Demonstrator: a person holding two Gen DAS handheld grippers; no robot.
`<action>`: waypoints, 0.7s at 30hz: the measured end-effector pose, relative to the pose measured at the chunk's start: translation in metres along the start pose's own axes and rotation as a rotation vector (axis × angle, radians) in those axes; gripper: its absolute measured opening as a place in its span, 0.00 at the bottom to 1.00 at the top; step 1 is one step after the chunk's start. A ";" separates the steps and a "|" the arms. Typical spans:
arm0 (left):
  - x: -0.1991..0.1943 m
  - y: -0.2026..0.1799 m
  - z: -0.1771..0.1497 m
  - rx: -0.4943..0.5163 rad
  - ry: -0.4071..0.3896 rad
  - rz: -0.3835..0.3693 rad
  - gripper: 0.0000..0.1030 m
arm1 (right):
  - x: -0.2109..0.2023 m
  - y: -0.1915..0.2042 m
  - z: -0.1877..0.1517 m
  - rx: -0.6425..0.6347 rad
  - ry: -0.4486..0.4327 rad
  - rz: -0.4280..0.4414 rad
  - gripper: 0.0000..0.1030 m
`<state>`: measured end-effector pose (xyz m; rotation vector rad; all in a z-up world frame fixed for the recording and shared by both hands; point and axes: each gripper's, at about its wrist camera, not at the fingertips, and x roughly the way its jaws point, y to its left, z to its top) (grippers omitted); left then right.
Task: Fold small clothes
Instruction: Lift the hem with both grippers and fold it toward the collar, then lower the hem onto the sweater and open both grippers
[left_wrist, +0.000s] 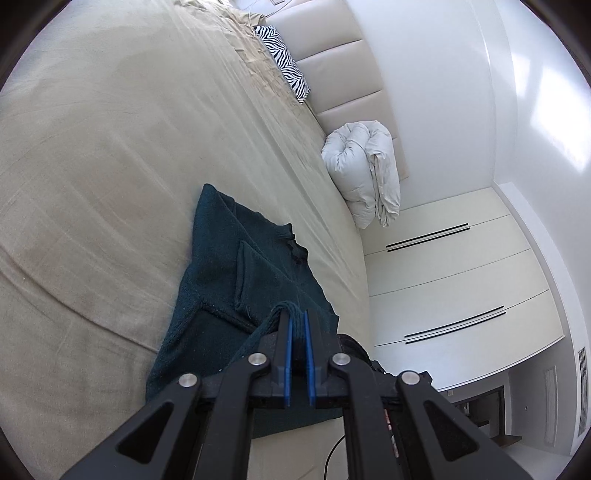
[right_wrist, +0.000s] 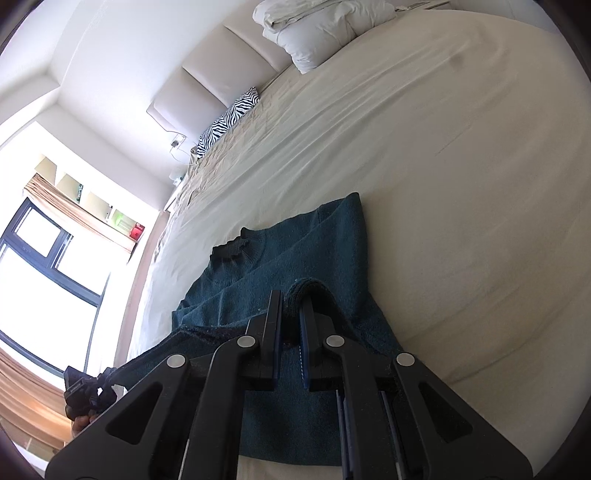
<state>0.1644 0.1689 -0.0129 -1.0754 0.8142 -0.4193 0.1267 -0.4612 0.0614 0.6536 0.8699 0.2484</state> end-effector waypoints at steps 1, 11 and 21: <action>0.005 0.001 0.004 -0.004 0.002 0.000 0.07 | 0.006 -0.002 0.004 0.005 -0.001 -0.005 0.07; 0.046 0.020 0.048 -0.050 -0.011 0.033 0.07 | 0.067 -0.009 0.043 0.020 -0.005 -0.039 0.07; 0.079 0.041 0.084 -0.074 -0.008 0.083 0.07 | 0.125 -0.016 0.070 0.053 0.014 -0.079 0.07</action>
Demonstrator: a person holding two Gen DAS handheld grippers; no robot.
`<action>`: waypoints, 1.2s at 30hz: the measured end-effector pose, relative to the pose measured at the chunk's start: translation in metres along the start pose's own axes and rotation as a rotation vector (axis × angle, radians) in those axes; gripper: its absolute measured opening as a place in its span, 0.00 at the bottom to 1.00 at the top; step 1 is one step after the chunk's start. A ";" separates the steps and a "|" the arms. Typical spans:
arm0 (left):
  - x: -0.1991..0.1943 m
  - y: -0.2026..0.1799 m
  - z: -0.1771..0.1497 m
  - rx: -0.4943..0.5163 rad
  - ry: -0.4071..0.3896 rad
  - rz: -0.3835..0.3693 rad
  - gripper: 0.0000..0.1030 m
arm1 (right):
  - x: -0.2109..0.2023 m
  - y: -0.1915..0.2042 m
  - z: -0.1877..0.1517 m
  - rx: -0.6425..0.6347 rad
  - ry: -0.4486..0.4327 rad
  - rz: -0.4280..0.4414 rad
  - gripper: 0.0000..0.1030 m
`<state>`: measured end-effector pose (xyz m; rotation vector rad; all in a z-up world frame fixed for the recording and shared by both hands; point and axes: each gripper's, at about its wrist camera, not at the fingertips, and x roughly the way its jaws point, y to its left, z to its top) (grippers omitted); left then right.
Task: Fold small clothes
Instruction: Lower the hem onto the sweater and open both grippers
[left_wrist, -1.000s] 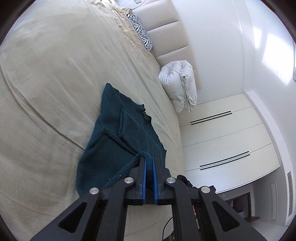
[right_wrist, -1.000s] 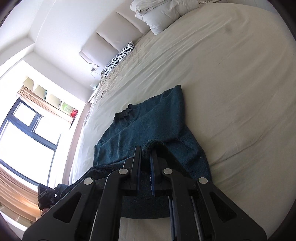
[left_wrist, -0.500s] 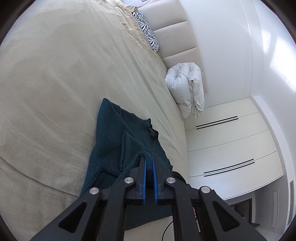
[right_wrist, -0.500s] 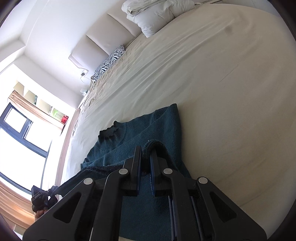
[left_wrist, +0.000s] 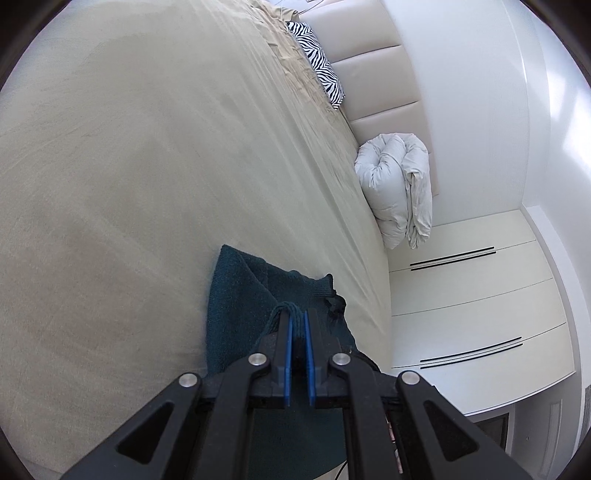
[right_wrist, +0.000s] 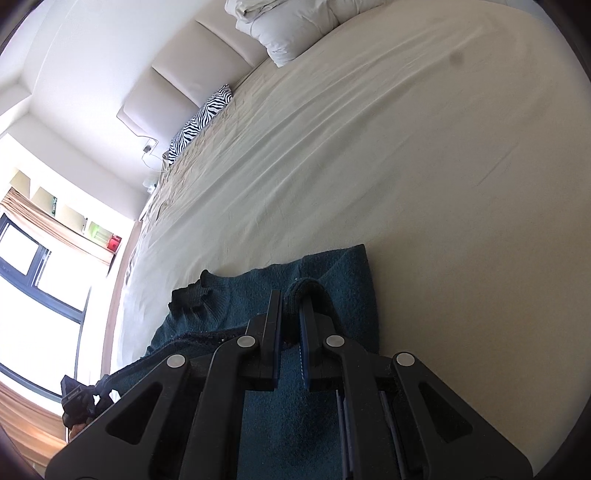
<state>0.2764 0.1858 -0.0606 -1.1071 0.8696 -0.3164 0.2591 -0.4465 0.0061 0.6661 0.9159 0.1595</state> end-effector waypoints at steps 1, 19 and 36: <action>0.004 0.002 0.002 0.000 0.002 0.007 0.07 | 0.004 -0.002 0.002 0.007 -0.001 -0.005 0.07; 0.000 0.014 0.009 0.029 -0.042 0.070 0.36 | 0.029 -0.033 0.014 0.135 -0.046 -0.020 0.62; -0.023 0.002 -0.108 0.303 0.002 0.230 0.49 | -0.033 -0.022 -0.075 -0.155 0.044 -0.232 0.34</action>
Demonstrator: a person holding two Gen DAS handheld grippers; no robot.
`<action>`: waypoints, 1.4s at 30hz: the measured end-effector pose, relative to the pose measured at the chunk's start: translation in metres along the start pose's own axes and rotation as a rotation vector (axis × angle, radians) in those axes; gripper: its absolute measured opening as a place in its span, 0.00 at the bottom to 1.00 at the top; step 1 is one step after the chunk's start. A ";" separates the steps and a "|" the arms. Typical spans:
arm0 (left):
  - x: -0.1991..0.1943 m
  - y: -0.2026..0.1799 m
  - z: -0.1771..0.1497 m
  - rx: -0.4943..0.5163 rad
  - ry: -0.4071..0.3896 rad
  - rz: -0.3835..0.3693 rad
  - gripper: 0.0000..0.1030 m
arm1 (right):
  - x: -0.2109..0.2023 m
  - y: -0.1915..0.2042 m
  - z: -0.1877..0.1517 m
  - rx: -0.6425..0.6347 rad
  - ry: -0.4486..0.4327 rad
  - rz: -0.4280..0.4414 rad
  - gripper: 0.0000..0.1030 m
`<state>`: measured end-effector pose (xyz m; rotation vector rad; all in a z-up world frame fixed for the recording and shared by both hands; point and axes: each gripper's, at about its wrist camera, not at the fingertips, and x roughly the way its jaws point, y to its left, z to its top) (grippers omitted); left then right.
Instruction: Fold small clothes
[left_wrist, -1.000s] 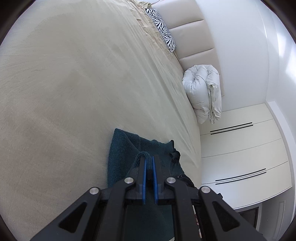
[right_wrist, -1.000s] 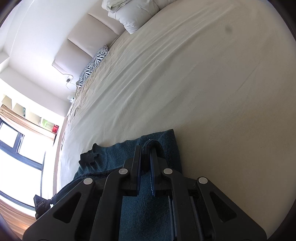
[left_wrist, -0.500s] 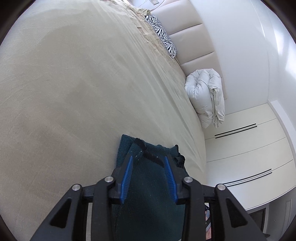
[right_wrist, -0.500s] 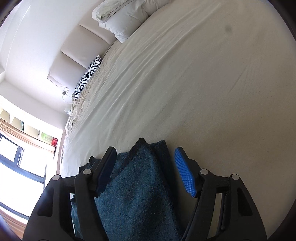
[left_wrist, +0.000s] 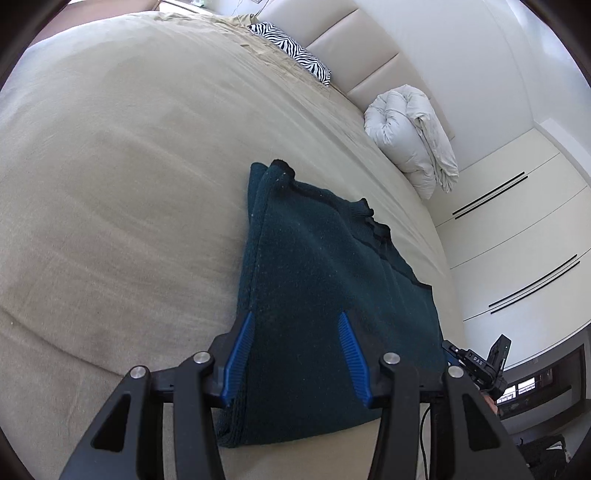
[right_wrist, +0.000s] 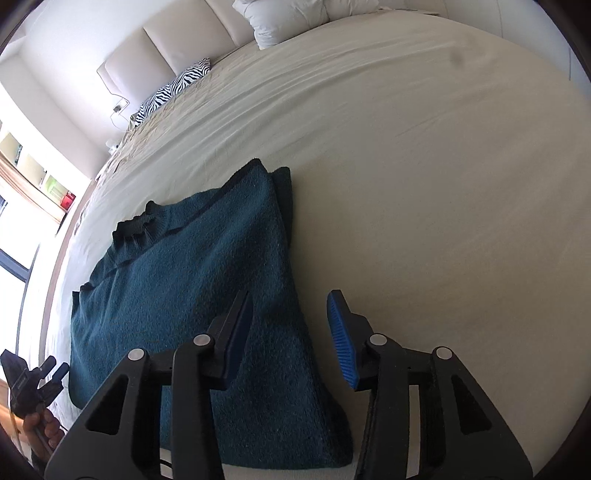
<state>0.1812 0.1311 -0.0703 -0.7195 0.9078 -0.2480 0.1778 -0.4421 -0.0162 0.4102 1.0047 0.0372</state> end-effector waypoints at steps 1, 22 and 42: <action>0.001 -0.001 -0.005 0.013 0.001 0.012 0.49 | -0.001 -0.002 -0.010 -0.007 0.014 -0.003 0.31; 0.013 0.013 -0.010 0.024 0.023 0.076 0.43 | -0.020 -0.016 -0.045 0.006 -0.006 -0.018 0.05; -0.014 -0.044 0.025 0.202 -0.138 0.166 0.56 | -0.064 -0.011 -0.028 0.105 -0.138 0.018 0.53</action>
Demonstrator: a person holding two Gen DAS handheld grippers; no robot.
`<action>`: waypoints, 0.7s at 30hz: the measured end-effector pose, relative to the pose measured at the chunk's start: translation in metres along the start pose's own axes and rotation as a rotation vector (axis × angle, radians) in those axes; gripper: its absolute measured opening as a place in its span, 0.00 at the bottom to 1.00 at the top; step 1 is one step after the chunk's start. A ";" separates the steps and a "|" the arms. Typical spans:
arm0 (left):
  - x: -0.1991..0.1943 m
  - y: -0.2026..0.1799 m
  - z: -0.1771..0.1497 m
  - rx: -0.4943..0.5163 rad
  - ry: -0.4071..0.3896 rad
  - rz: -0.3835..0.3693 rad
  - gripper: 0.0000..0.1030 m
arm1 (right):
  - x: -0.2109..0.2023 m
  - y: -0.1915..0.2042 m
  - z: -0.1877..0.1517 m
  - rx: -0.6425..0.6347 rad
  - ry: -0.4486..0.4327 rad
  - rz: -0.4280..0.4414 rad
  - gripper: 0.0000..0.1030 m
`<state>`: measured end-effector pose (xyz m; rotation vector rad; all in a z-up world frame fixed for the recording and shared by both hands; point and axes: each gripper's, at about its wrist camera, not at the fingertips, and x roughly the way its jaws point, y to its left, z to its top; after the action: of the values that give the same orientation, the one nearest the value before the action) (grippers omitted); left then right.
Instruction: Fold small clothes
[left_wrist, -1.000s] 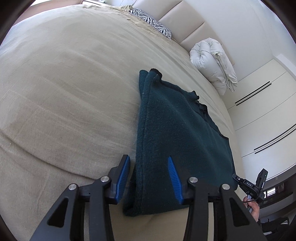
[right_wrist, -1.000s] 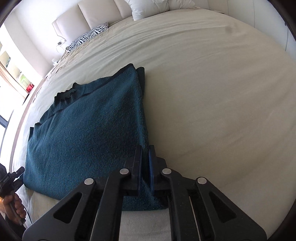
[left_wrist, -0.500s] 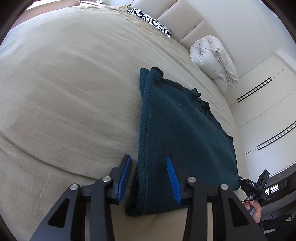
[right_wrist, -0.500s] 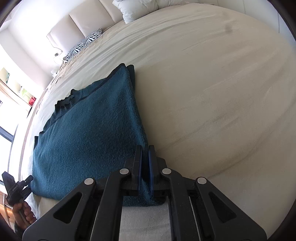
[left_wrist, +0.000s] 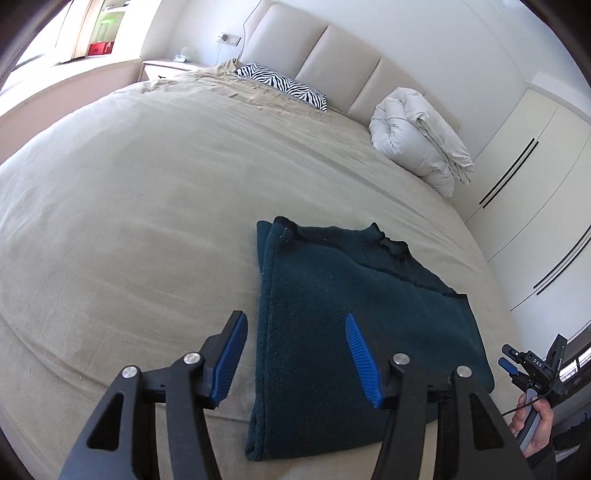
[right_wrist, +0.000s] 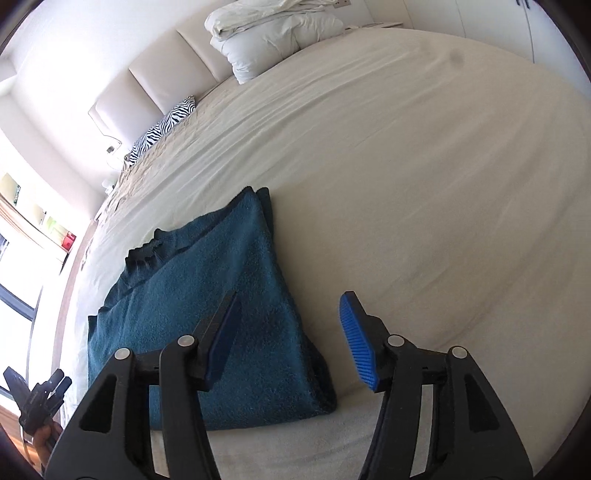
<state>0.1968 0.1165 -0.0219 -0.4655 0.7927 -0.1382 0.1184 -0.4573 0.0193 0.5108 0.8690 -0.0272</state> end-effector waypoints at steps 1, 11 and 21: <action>0.006 -0.008 0.007 0.020 -0.004 -0.012 0.57 | 0.001 0.013 0.004 -0.010 -0.007 0.033 0.53; 0.130 -0.067 0.045 0.184 0.074 0.016 0.57 | 0.145 0.168 0.014 -0.010 0.306 0.465 0.53; 0.165 -0.041 0.039 0.193 0.109 0.036 0.56 | 0.189 0.109 0.029 0.143 0.231 0.423 0.21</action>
<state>0.3423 0.0461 -0.0876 -0.2627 0.8850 -0.2065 0.2869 -0.3402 -0.0587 0.8354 0.9729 0.3643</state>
